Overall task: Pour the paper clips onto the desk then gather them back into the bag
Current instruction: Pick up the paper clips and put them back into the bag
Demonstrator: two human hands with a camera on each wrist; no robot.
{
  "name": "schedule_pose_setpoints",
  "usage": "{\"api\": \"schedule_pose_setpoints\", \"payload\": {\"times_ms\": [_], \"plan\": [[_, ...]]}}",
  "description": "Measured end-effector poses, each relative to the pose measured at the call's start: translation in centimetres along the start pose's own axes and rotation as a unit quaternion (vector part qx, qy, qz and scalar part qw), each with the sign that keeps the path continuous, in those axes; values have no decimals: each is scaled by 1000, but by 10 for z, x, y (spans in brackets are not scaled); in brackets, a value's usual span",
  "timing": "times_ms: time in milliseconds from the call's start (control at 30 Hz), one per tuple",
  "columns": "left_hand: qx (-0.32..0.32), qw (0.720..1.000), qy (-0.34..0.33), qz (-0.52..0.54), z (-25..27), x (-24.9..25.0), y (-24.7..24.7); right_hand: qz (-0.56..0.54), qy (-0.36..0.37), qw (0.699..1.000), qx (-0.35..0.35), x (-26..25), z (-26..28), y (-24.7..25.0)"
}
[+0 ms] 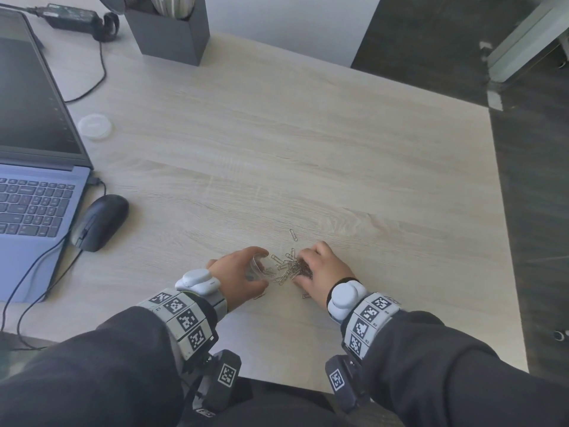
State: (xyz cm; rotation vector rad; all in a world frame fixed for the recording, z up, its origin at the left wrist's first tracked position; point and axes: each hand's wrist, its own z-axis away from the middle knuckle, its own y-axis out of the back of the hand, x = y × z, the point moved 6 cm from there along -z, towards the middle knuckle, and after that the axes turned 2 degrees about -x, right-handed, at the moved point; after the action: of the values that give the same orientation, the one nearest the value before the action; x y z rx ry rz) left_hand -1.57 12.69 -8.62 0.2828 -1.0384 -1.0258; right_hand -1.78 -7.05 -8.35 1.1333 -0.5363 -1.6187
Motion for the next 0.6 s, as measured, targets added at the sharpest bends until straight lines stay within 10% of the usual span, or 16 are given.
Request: {"api": "schedule_pose_setpoints", "payload": {"times_ms": [600], "plan": [[-2,1000,5,-12,0,-3,2,-88,-50,995,-11,5,-10,12]]}}
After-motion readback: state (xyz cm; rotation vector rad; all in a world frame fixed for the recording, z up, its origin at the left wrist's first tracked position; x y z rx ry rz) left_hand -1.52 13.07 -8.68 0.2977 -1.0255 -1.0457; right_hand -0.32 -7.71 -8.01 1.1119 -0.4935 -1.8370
